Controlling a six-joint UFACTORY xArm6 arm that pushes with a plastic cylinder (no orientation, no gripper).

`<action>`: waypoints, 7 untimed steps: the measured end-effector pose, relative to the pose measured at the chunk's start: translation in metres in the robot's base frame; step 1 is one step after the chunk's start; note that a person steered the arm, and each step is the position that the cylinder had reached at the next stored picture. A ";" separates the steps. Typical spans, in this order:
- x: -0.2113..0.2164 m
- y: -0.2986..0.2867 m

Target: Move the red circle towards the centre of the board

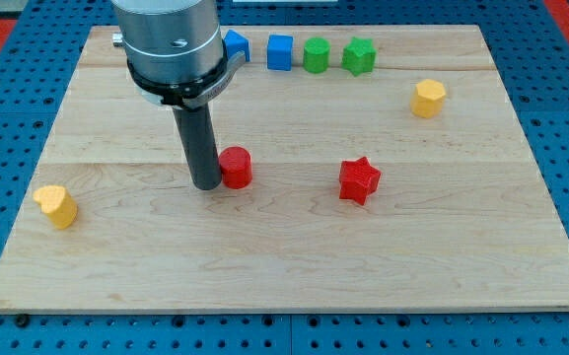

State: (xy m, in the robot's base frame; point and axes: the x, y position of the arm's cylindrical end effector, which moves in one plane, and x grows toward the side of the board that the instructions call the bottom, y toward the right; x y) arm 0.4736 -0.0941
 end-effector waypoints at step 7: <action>-0.025 0.023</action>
State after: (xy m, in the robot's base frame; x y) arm 0.4481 -0.0708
